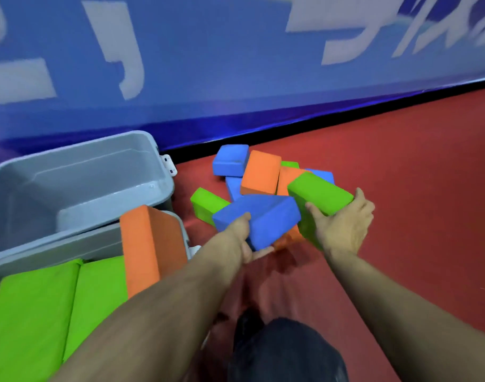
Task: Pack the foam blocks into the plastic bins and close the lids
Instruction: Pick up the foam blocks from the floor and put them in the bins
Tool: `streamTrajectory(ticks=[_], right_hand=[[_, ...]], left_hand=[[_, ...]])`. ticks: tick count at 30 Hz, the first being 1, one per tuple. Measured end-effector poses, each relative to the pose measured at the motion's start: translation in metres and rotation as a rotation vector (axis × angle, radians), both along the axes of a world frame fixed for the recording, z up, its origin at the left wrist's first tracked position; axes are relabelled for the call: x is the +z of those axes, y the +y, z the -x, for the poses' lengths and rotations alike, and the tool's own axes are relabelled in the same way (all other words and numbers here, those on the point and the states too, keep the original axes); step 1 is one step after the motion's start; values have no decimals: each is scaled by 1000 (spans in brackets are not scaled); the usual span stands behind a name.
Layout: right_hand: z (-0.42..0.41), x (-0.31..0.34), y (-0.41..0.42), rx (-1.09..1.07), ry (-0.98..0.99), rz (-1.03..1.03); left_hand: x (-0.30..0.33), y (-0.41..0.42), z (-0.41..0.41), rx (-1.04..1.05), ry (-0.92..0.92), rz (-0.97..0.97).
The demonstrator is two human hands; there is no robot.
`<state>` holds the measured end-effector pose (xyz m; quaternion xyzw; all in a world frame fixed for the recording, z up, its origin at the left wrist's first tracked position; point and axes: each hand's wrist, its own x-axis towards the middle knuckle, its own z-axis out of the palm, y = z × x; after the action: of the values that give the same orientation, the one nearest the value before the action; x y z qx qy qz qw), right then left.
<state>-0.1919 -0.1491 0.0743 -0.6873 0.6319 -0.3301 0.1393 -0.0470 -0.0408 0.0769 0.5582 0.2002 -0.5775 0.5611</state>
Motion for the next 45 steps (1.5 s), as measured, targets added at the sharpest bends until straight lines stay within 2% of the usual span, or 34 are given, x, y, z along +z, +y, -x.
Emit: streamTrajectory(ticks=[3,7,12,16,20,25,29,33,35,37,42,45], right_hand=[[-30,46,24,59,-173,49],[-91,96,68,206,-326,72],[-187,127,135,467,-458,-9],[-262,116,182,625,-463,-134],[-338,78,196,772,-387,-203],[-422,9,186,868,-147,-358],[-454,-38,179,882,35,-495],[-477,-60,174,916,207,-666],[-480,-62,177,960,356,-762],[-477,-62,181,993,422,-776],[-447,-27,193,1054,413,-651],[-400,8,199,1072,371,-571]], left_hand=[[57,27,-29,25,-82,122],[109,90,-98,108,-307,180],[139,202,-203,306,-630,73],[116,283,-283,397,-696,-61],[64,327,-356,507,-642,-164],[-17,325,-424,593,-506,-288],[-54,313,-451,502,-351,-462],[-77,310,-454,398,-299,-479],[-78,314,-453,360,-300,-501],[-73,318,-448,318,-304,-546],[-24,318,-411,173,-586,-578],[11,325,-366,160,-690,-500]])
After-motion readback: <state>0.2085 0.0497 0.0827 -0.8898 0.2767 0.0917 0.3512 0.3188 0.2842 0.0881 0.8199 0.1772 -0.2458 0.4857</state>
